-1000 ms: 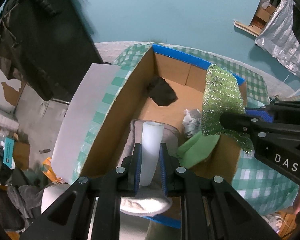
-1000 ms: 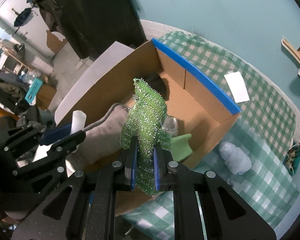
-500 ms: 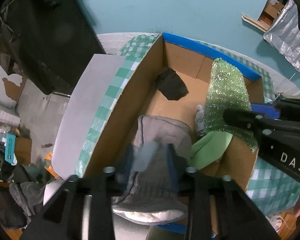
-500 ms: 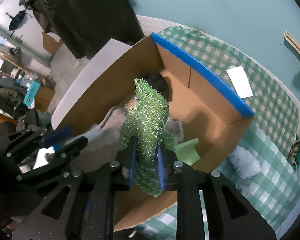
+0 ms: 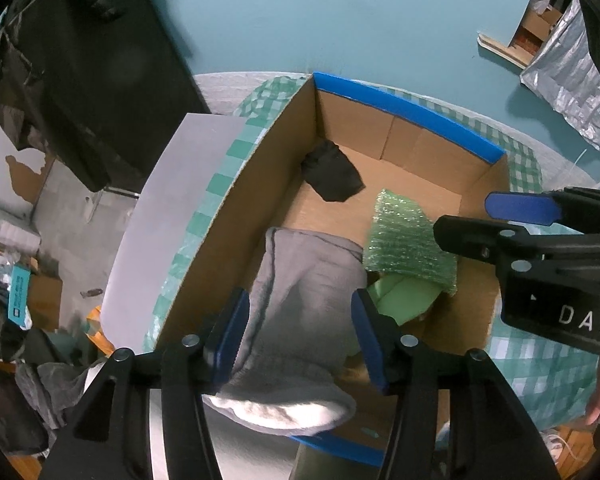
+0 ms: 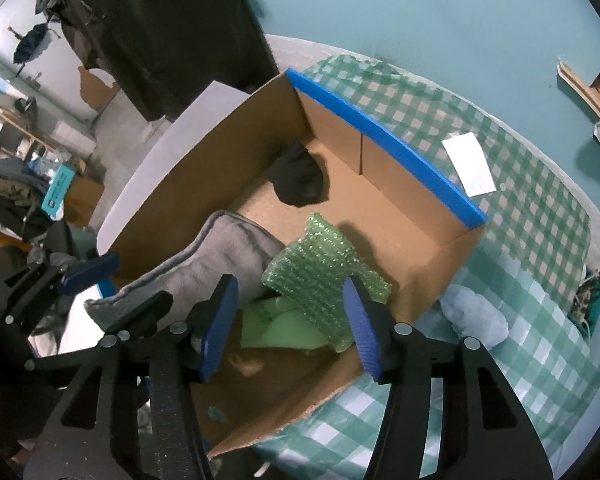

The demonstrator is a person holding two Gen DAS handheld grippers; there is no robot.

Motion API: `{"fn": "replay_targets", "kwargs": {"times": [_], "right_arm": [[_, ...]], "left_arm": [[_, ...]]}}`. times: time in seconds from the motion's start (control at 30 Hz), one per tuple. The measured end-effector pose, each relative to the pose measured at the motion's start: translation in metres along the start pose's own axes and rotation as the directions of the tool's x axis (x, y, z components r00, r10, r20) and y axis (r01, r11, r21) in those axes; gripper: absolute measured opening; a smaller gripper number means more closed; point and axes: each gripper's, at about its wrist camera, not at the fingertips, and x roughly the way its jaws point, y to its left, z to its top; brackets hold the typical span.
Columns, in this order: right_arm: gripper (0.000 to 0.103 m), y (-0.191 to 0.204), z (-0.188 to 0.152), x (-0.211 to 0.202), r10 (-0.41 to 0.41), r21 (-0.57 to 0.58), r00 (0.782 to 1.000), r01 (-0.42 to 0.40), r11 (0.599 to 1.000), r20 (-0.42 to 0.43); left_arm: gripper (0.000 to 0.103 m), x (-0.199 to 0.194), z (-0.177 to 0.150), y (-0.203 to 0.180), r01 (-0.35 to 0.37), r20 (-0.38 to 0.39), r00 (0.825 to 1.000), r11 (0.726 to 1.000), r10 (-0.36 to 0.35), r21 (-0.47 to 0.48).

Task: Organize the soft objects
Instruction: 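Carry the scrubber pad and foam tube into the box and open both tools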

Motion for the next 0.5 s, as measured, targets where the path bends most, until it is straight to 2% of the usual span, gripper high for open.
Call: {"fn": "replay_targets", "kwargs": {"times": [0.5], "right_arm": [[0.059, -0.022, -0.014, -0.032, -0.019, 0.000, 0.999, 0.019, 1.000, 0.051]], "left_arm": [[0.054, -0.026, -0.002, -0.034, 0.034, 0.040, 0.999, 0.999, -0.035, 0.017]]}}
